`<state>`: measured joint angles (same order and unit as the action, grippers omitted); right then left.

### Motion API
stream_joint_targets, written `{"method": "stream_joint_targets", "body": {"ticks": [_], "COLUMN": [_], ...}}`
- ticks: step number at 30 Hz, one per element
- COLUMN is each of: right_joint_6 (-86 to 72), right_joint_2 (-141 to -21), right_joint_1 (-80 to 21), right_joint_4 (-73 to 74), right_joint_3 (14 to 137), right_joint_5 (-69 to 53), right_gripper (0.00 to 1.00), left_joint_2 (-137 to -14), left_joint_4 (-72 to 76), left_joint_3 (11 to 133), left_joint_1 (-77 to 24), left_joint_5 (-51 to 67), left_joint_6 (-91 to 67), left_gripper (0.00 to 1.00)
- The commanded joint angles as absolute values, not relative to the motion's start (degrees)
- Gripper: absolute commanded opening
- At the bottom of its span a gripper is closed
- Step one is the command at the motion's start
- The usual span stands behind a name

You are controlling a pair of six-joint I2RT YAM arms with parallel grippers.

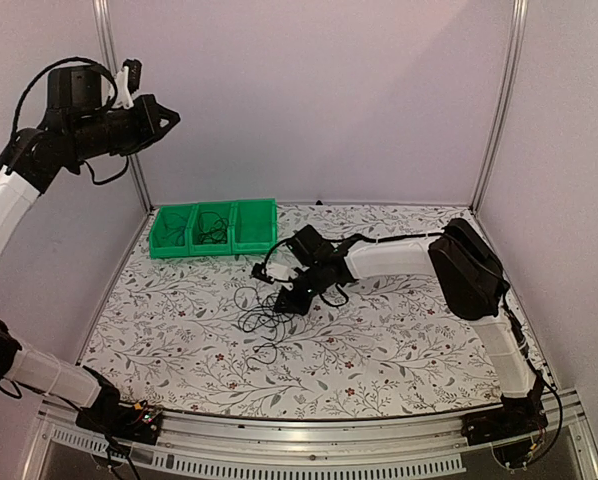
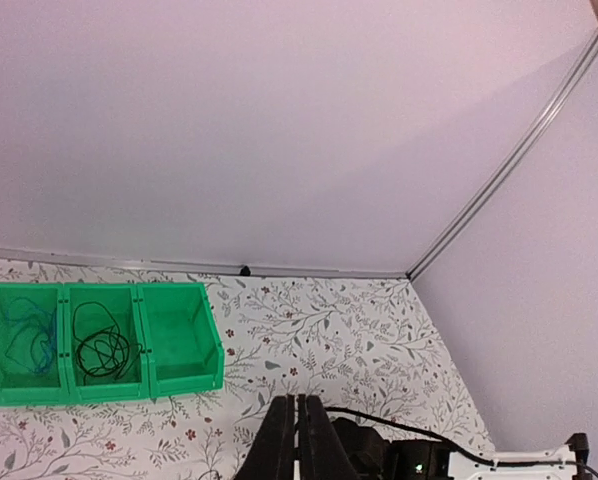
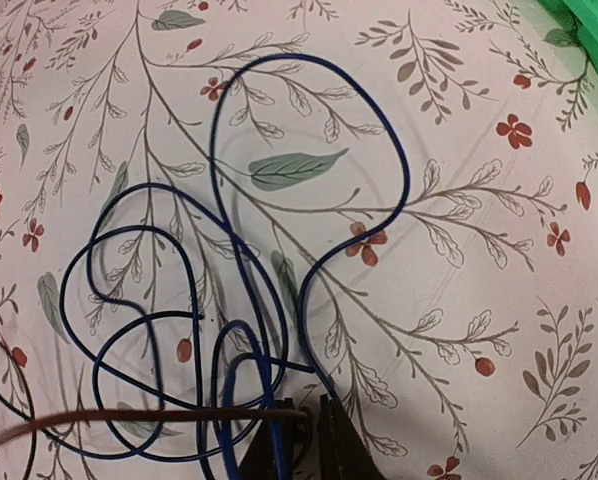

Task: Untangle the cables

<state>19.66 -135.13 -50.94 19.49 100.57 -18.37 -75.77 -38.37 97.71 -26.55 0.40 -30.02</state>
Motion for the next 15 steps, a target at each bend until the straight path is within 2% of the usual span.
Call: {"method": "stream_joint_targets", "body": {"ticks": [1,2,5,8,11,13,15], "right_joint_6": [18.96,18.92,18.81,18.89,19.03,19.15,19.84], "right_joint_2": [-135.58,-135.54,-134.98,-133.99,-132.77,-130.99,-129.01], "right_joint_1": [-50.71,-50.68,-50.71,-50.68,-50.69,-50.66,-50.64], "right_joint_4": [22.50,22.55,22.67,22.65,22.97,23.10,23.12], "right_joint_3": [99.64,99.54,98.96,98.37,98.26,98.06,97.48], "right_joint_5": [-18.97,-18.91,-18.64,-18.36,-18.88,-18.82,-18.54], "right_gripper": [0.26,0.30,0.32,0.34,0.40,0.45,0.50], "left_joint_2": [-75.94,-75.87,-75.73,-74.18,-71.38,-67.87,-63.83], "left_joint_4": [-38.19,-37.74,-37.63,-36.76,-36.15,-33.64,-29.59], "left_joint_3": [99.73,99.30,96.42,88.61,77.60,69.76,60.72], "left_joint_1": [-26.28,-26.24,-26.12,-26.13,-26.98,-28.34,-29.28], "left_joint_5": [-1.78,-1.42,0.87,4.51,6.42,6.23,6.59], "left_joint_6": [-27.89,-28.13,-28.79,-29.28,-30.71,-31.94,-33.09], "left_gripper": [0.00,0.00,0.00,0.02,0.22,0.30,0.34]}}
